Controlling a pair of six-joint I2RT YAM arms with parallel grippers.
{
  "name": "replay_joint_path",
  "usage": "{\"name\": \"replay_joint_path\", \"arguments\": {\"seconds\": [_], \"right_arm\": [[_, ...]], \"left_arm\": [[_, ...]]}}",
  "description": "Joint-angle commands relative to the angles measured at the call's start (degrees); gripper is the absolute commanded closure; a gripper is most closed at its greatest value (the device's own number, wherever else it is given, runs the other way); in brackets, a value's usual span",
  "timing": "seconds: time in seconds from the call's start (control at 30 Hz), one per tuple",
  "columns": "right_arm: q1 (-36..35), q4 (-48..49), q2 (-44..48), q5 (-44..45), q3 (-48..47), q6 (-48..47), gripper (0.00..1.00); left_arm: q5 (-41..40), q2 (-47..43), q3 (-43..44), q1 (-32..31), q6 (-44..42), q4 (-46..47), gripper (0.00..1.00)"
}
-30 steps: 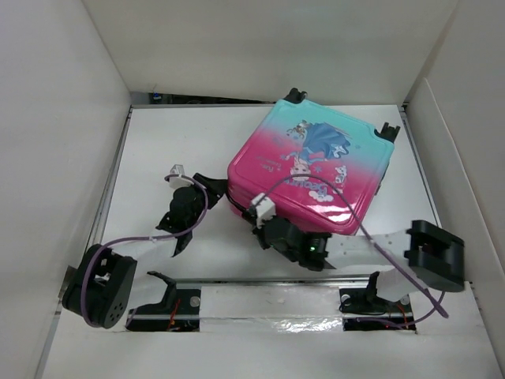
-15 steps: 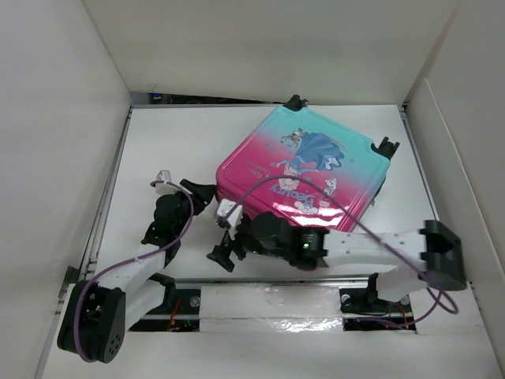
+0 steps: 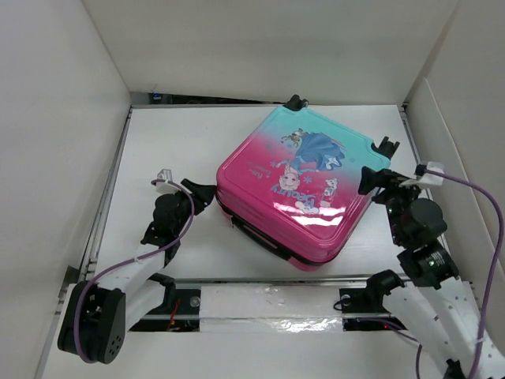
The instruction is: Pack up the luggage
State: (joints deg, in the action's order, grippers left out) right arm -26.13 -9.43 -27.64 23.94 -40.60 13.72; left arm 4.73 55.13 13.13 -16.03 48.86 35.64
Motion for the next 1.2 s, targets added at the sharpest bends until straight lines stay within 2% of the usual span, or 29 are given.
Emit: {"name": "replay_joint_path", "arguments": {"seconds": [0.0, 0.03, 0.07, 0.17, 0.2, 0.23, 0.27, 0.33, 0.37, 0.43, 0.47, 0.5, 0.57, 0.6, 0.63, 0.73, 0.77, 0.83, 0.9, 1.0, 1.17], "right_arm": [[9.5, -8.9, 2.3, -4.0, 2.1, 4.5, 0.01], [14.8, -9.7, 2.4, -6.5, 2.1, 4.3, 0.0], [17.3, -9.3, 2.2, -13.2, 2.5, 4.0, 0.0], [25.8, -6.2, -2.0, -23.9, 2.7, 5.3, 0.0], [27.8, -4.3, -3.5, -31.6, 4.1, 6.1, 0.0], [29.6, 0.5, -6.6, -35.9, 5.2, 8.1, 0.0], [32.7, 3.6, -8.6, -45.1, 6.3, 9.0, 0.0], [33.7, 12.4, -12.5, -52.3, 8.8, 11.7, 0.0], [32.6, 15.2, -16.9, -56.4, 9.0, 12.3, 0.0], [30.4, 20.0, -21.8, -58.6, 6.7, 12.1, 0.0], [28.8, 21.0, -27.3, -59.0, 5.1, 11.6, 0.01], [25.0, 21.6, -30.3, -59.6, 3.0, 10.6, 0.01], [20.4, 21.5, -36.6, -59.8, -5.3, 7.6, 0.03], [16.1, 20.2, -43.2, -60.0, -8.6, 5.6, 0.03], [13.8, 19.5, -46.5, -60.1, -15.4, 4.6, 0.04], [7.2, 16.0, -60.0, -60.2, -26.1, 2.3, 0.04], [5.8, 14.6, -63.3, -60.2, -33.9, 1.8, 0.04], [3.4, 10.7, -72.1, -60.9, -41.2, 0.4, 0.03], [0.1, 8.0, -76.4, -60.2, -50.8, -0.5, 0.03], [-3.4, 6.9, -81.9, -59.6, -60.0, -0.4, 0.01], [-5.2, 1.3, -92.3, -62.6, -75.5, -0.6, 0.01]], "left_arm": [[4.9, -0.2, 0.9, -0.8, -3.0, -1.5, 0.52], [4.9, 0.0, 0.8, -0.8, -3.2, -1.4, 0.52], [4.8, 0.1, 0.9, -0.8, -3.8, -1.4, 0.52], [3.7, -0.3, 1.3, -0.8, -4.8, -1.9, 0.51], [3.6, -0.4, 1.5, -0.8, -5.3, -2.1, 0.5], [3.9, -0.4, 2.0, -0.8, -5.6, -2.2, 0.49], [4.1, -0.3, 2.3, -0.8, -6.3, -2.3, 0.48], [4.7, 0.1, 2.9, -1.8, -7.3, -3.0, 0.47], [4.2, 0.2, 3.0, -2.7, -8.0, -3.3, 0.47], [3.5, 0.2, 2.6, -4.3, -8.3, -3.5, 0.47], [5.1, 0.3, 2.1, -4.3, -8.0, -3.1, 0.47], [6.2, 0.4, 1.5, -4.3, -7.7, -1.8, 0.48], [8.4, -0.1, -0.1, -4.3, -7.3, -1.5, 0.49], [9.6, -1.2, -0.9, -4.3, -6.7, -0.1, 0.49], [10.6, -2.0, -2.4, -4.3, -6.3, 0.3, 0.49], [14.1, -5.5, -4.0, -5.4, -5.9, 0.4, 0.5], [15.3, -6.5, -5.1, -5.4, -5.9, 0.4, 0.5], [16.3, -9.9, -6.5, -5.9, -6.0, -0.5, 0.5], [16.8, -11.9, -7.4, -5.9, -6.5, -1.5, 0.5], [17.9, -13.6, -8.3, -6.5, -7.2, -0.9, 0.5], [22.1, -6.9, -7.0, -7.9, -7.3, 5.0, 0.5]]}}
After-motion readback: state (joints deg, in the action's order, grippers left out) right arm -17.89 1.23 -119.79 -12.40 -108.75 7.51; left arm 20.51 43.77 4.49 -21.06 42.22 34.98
